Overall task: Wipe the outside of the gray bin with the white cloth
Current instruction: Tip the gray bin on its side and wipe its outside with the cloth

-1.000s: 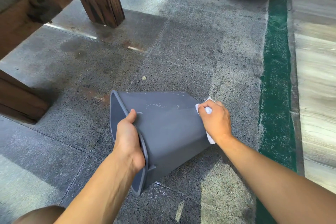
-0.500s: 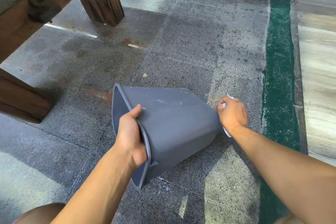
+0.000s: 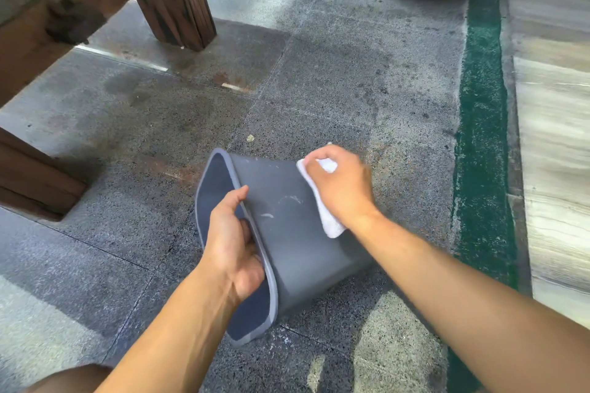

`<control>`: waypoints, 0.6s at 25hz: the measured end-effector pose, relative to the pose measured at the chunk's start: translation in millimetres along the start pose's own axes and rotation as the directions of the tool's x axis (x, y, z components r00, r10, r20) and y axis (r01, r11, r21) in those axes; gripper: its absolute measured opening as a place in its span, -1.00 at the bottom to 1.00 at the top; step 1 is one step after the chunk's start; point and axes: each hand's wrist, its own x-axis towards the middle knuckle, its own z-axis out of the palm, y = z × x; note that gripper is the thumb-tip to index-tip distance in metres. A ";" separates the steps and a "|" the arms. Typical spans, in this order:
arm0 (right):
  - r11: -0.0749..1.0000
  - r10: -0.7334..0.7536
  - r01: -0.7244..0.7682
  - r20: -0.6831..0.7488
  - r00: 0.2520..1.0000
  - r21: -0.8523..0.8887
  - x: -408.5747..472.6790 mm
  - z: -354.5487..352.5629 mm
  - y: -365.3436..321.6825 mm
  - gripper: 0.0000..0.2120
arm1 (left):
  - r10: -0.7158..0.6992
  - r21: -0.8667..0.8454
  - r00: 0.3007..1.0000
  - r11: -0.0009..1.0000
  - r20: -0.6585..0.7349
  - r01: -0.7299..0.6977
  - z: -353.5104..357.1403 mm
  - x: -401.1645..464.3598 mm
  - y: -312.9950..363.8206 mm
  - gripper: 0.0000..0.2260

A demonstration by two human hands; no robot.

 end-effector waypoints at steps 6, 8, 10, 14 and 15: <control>0.985 -0.172 0.172 0.010 0.985 0.035 -41.3 35.4 -13.7 -0.93 | 0.069 0.080 0.994 0.994 0.090 -0.077 8.7 -0.9 1.3 -0.43; 0.984 -0.174 0.174 -0.019 0.985 0.042 -50.4 42.2 -15.3 -0.87 | 0.084 0.067 0.992 0.994 0.090 -0.090 13.4 -2.0 0.1 -0.43; 0.983 -0.179 0.179 -0.009 0.984 0.024 -57.5 48.1 -17.5 -0.80 | 0.102 0.027 0.991 0.994 0.084 -0.105 16.7 -2.6 -1.9 -0.42; 0.987 -0.137 0.142 0.067 0.988 -0.075 -63.0 56.1 -22.4 -0.73 | 0.118 -0.062 0.992 0.991 0.039 -0.116 17.5 -3.2 -4.0 -0.40; 0.985 -0.131 0.140 0.088 0.988 -0.104 -64.0 57.8 -24.3 -0.74 | 0.120 -0.083 0.992 0.990 0.036 -0.117 16.7 -3.2 -3.8 -0.39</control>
